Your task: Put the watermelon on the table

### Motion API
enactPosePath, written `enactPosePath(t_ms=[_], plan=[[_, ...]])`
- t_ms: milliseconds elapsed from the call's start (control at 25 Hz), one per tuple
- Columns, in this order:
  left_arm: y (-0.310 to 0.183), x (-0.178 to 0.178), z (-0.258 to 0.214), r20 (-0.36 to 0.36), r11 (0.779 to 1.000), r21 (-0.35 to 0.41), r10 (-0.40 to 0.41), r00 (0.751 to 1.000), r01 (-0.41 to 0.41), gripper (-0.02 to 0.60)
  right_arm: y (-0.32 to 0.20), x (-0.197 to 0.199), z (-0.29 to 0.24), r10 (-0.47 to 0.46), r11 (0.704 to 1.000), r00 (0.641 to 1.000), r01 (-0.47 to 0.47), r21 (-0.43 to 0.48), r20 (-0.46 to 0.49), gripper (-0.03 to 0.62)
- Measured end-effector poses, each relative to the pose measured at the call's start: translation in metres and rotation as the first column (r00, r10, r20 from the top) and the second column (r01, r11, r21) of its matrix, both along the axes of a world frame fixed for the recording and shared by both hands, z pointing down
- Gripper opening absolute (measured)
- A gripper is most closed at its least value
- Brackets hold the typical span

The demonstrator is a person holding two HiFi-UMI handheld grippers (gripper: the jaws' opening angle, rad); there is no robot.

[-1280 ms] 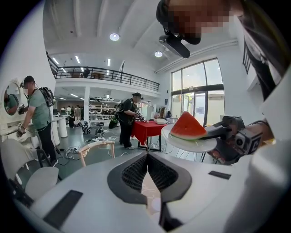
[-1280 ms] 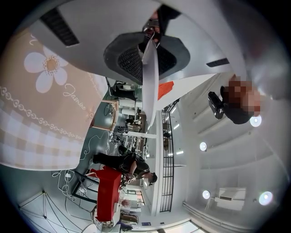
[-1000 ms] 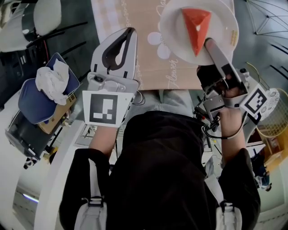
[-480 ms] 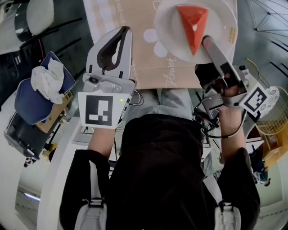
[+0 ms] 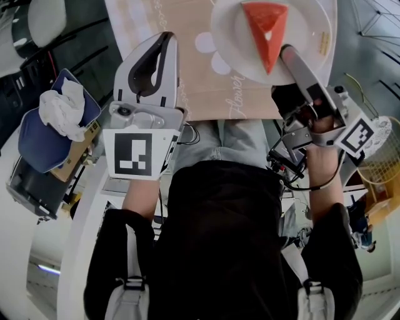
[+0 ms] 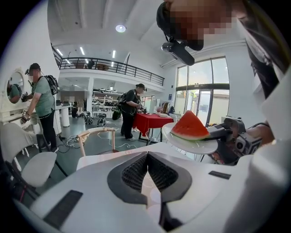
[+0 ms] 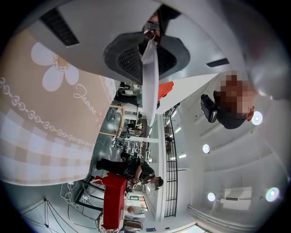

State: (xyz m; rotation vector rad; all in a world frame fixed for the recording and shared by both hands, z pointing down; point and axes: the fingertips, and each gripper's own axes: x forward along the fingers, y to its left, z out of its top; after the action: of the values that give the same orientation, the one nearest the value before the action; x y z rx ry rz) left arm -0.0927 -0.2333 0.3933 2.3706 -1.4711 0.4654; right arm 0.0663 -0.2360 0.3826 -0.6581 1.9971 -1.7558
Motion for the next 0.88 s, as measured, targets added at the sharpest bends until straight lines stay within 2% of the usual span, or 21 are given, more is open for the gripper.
enactPosePath(t_ms=[400,880], plan=[[-0.01,-0.009,0.03,0.002,1.0,-0.022,-0.019,1.0,0.019,0.012,-0.007,-0.011,0.036,-0.037,0.999,0.999,0.037,-0.017,-0.008,0.026],[-0.014,-0.007,0.032,0.012,1.0,-0.018,-0.024,1.0,0.024,0.012,-0.008,-0.012,0.047,-0.061,0.998,0.998,0.062,-0.029,0.008,0.026]])
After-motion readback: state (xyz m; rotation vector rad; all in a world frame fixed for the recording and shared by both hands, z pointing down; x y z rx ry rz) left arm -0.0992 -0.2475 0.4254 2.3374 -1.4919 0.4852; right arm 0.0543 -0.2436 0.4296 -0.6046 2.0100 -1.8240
